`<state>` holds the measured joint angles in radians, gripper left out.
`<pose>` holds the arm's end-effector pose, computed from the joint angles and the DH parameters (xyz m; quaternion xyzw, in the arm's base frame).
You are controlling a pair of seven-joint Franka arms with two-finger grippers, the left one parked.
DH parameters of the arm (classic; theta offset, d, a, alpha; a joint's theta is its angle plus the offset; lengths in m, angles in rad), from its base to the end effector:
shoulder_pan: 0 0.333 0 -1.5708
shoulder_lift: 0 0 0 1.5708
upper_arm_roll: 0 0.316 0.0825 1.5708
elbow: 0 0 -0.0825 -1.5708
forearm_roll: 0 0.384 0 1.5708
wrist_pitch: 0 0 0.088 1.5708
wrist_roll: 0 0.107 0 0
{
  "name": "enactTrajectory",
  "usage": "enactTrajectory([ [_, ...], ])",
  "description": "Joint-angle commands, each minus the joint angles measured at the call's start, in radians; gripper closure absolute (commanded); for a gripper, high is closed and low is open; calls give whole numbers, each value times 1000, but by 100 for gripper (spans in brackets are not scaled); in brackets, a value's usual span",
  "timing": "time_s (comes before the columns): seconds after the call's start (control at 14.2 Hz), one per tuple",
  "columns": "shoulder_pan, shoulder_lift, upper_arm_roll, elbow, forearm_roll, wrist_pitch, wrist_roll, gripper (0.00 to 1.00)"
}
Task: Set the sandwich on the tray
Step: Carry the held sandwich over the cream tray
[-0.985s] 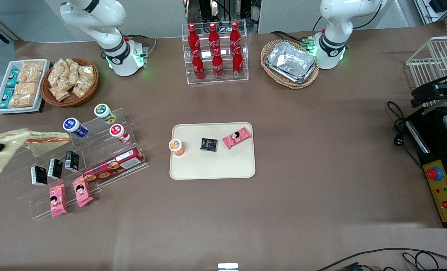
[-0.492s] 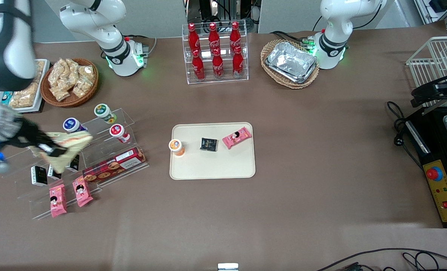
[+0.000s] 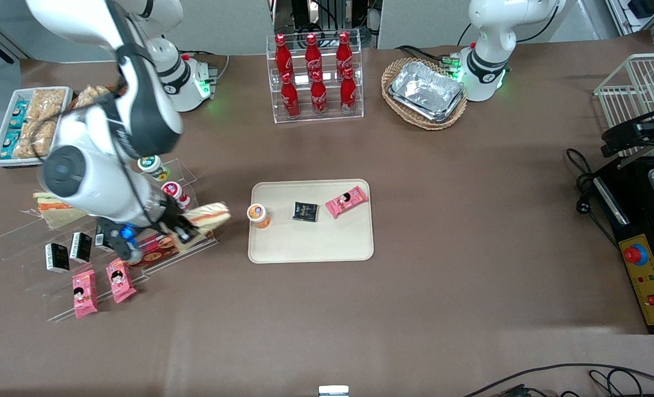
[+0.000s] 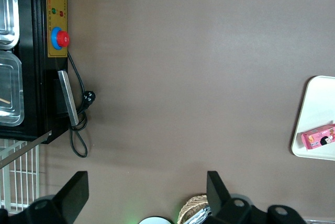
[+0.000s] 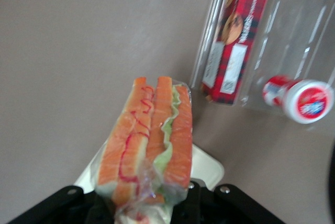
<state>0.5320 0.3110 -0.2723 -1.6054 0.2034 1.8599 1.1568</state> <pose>0.6150 0.1981 0.4511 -0.8880 0.4560 0.0526 0.0279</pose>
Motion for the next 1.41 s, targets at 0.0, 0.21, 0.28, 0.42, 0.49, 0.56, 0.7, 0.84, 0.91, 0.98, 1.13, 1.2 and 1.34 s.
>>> enactTrajectory([
  [0.0, 95, 72, -15, 18, 28, 106, 174, 70],
  [0.21, 183, 147, -16, 21, 22, 197, 320, 70],
  [0.28, 203, 170, -16, 21, 24, 226, 357, 70],
  [0.42, 242, 226, -16, 22, 25, 283, 438, 70],
  [0.49, 262, 255, -16, 22, 25, 321, 489, 70],
  [0.56, 276, 281, -16, 22, 25, 353, 538, 70],
  [0.7, 302, 321, -15, 22, 28, 390, 599, 70],
  [0.84, 304, 347, -13, 24, 36, 401, 632, 70],
  [0.91, 307, 359, -13, 27, 37, 404, 662, 70],
  [0.98, 318, 370, -13, 28, 37, 413, 688, 70],
  [1.13, 332, 384, -13, 28, 42, 441, 716, 70],
  [1.2, 335, 388, -13, 27, 50, 462, 731, 70],
  [1.34, 355, 408, -13, 28, 50, 485, 759, 69],
])
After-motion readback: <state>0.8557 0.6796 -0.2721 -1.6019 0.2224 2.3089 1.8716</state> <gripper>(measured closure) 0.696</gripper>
